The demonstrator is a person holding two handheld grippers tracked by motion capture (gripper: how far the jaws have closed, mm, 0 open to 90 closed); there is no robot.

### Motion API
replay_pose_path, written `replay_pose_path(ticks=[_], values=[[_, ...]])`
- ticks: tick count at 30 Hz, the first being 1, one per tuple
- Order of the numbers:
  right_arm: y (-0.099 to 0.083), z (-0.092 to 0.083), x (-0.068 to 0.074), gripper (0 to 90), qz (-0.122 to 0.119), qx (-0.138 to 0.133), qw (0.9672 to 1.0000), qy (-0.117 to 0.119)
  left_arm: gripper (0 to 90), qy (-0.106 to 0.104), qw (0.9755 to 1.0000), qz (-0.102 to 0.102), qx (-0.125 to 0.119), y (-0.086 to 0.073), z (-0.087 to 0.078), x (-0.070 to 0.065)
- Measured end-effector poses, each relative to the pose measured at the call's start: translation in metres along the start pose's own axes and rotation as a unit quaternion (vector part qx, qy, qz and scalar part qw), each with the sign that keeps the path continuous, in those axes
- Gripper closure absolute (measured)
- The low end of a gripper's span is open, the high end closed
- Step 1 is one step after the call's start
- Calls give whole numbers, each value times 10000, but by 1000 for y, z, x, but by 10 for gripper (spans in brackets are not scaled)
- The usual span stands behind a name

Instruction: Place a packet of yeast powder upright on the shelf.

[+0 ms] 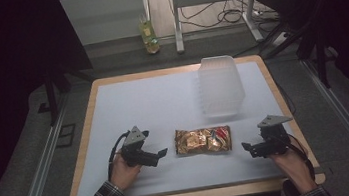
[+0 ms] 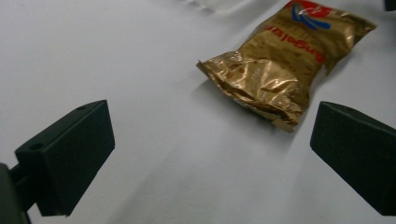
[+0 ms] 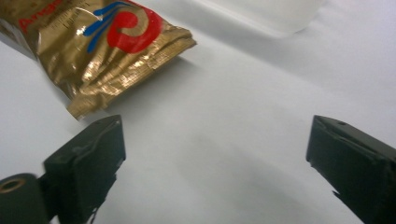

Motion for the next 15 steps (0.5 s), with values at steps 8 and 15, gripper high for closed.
replay_pose_path(ticks=[8, 15], values=[[-3, 9, 0, 38, -275, 152, 9995, 9, 0, -101, 9997, -236, -17, 1, 2, 2], [-4, 12, 4, 38, -380, 215, 9990, 98, 4, -117, 9994, -289, 164, 1, 5, -2]])
Point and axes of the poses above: each handheld gripper's, and its own axes: z roughly forward along the jaws, y roughly out of its top, x roughly to its left, the point moved 5 cm from there along z, roughly forward along the jaws, and after that the axes turned 13 degrees about -z, right-handed, at the moved point
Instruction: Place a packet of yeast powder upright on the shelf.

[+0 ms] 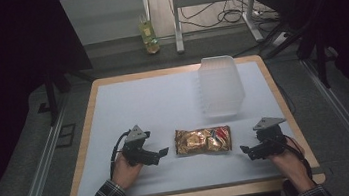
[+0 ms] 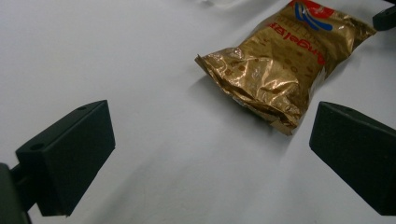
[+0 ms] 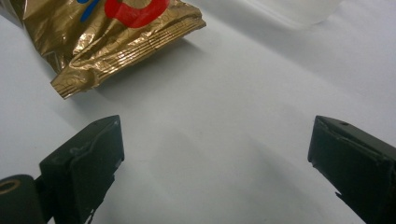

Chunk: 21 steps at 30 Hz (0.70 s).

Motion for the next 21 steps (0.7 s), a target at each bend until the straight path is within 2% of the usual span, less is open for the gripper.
replay_pose_path(ticks=[2, 4, 6, 13, 17, 19, 21], values=[[0, 0, 0, 38, -6, -27, 10000, -9, 5, -3, 10000, 17, 26, 0, 0, -1], [1, -1, 0, 38, -7, -48, 10000, -15, 6, 135, 9998, 95, 57, 1, 1, -1], [1, -1, -1, 38, -20, -56, 10000, -20, 5, 183, 9997, 124, 98, 0, 1, -1], [1, -2, -2, 38, -8, -50, 9999, -89, 12, 229, 9996, 159, 35, 4, 0, -2], [0, -2, -2, 38, -32, 0, 9999, -117, 70, 139, 9998, 153, -35, 7, -3, -6], [0, -2, -2, 38, -51, 7, 9999, -112, 146, 122, 9997, 195, -109, 8, -4, -9], [0, -2, -2, 38, -63, 8, 9999, -119, 188, -17, 9997, 212, -114, 10, -3, -15]])
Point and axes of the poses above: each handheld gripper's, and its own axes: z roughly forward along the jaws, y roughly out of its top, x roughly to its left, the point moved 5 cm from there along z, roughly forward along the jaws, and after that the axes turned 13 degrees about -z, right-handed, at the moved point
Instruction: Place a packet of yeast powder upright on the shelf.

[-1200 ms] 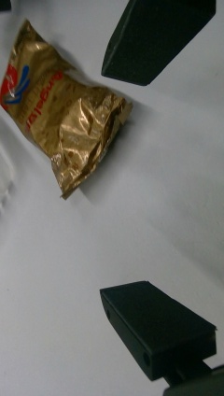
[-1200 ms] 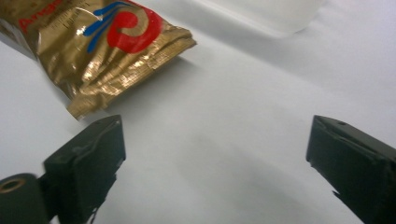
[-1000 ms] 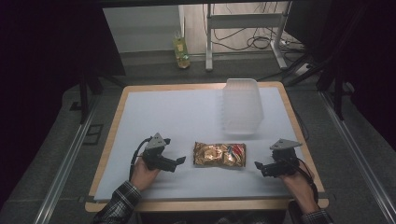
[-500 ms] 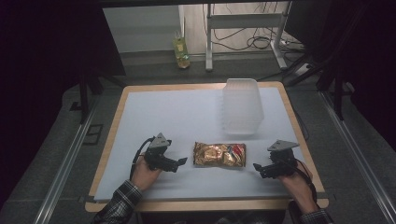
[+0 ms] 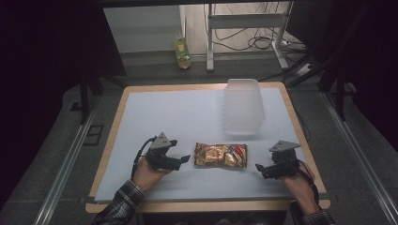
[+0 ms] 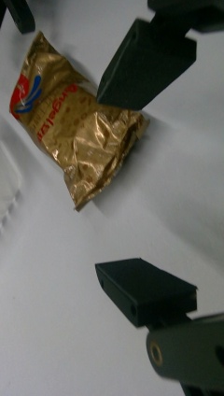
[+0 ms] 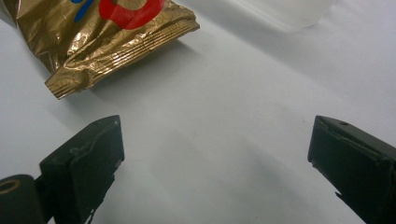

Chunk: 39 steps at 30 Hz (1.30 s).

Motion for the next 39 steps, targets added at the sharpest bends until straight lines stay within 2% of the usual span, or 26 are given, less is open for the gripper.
replay_pose_path(ticks=[2, 4, 7, 12, 19, 21, 22, 25, 29, 33, 39], values=[[0, 0, 0, 38, -4, -2, 10000, -13, 222, -63, 10000, -10, 6, 1, 1, -2], [0, 0, 0, 38, -4, -10, 10000, -10, 240, -111, 9999, 74, 52, 1, 3, -5], [1, 0, 0, 39, -34, -10, 10000, -16, 327, -187, 9996, 161, 96, 3, 6, -10], [1, 0, 1, 39, -64, -2, 10000, -9, 410, -176, 9996, 194, 112, 7, 12, -16], [2, 1, 0, 40, -92, -18, 10000, -26, 603, -303, 9992, 246, 44, 14, 18, -21], [2, 1, 0, 40, -94, -14, 10000, -24, 625, -305, 9992, 246, 46, 15, 20, -21], [3, 1, 0, 40, -137, -4, 9999, -19, 681, -326, 9991, 257, 65, 15, 22, -21], [3, 2, 1, 41, -137, 8, 9999, -14, 730, -337, 9990, 272, 102, 16, 28, -22], [4, 3, 1, 42, -153, -21, 9999, 8, 857, -319, 9984, 402, 228, 16, 37, -23], [4, 3, 2, 42, -172, -18, 9998, 29, 894, -316, 9971, 487, 492, 11, 55, -23], [3, 4, 2, 42, -166, -2, 9998, 55, 897, -299, 9963, 476, 644, 7, 65, -22]])
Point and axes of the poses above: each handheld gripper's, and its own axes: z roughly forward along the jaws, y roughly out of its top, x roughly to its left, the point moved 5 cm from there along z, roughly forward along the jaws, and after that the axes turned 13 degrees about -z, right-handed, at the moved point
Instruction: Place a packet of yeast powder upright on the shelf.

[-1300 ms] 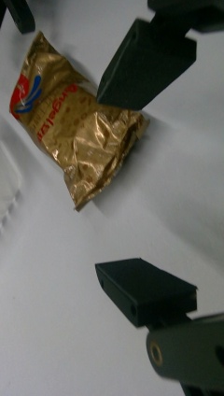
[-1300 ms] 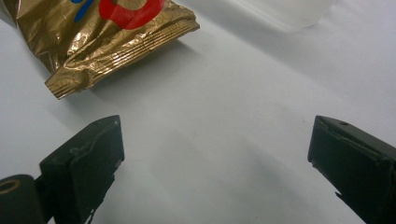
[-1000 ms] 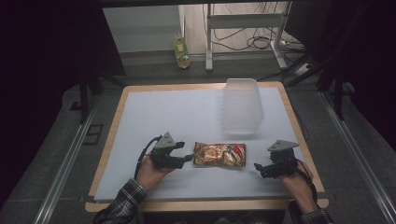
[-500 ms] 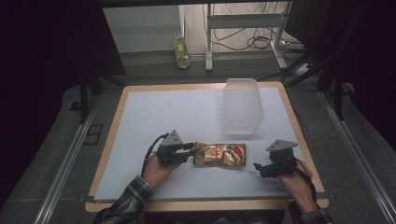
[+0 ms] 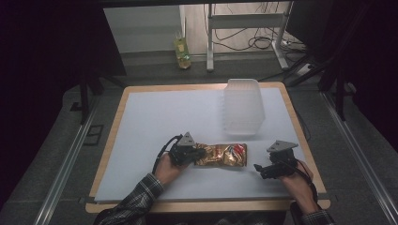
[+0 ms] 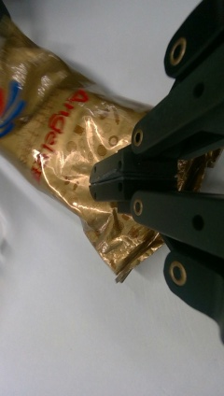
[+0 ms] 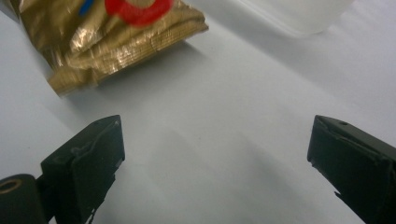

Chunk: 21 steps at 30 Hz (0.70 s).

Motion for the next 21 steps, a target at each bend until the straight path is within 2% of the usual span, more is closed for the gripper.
replay_pose_path(ticks=[2, 5, 9, 12, 15, 16, 17, 20, 21], values=[[0, 0, 0, 43, 5, -12, 10000, 30, 898, 10, 10000, -3, 12, -1, 0, 0], [0, 0, 2, 44, -20, -1, 10000, 92, 900, 208, 9997, 151, 27, -3, 0, -3], [0, -2, 4, 43, -3, 5, 9999, 138, 900, 54, 10000, -28, 61, -7, -3, 1], [-1, -4, 3, 43, 37, -20, 9998, 180, 900, 89, 9999, -37, 107, -11, -6, 3], [0, -4, 4, 41, 112, -49, 9995, 307, 900, 158, 9997, -37, 173, -14, -7, 4], [0, -4, 5, 40, 125, -48, 9994, 319, 900, 332, 9990, 6, 296, -17, -6, 5], [1, -5, 6, 40, 133, -41, 9994, 332, 900, 395, 9985, 34, 380, -21, -7, 7], [3, -5, 8, 40, 165, -85, 9989, 436, 900, 435, 9983, 84, 376, -20, -7, 5], [6, -4, 11, 38, 272, -160, 9981, 538, 900, 413, 9985, 29, 353, -20, -6, 5]])
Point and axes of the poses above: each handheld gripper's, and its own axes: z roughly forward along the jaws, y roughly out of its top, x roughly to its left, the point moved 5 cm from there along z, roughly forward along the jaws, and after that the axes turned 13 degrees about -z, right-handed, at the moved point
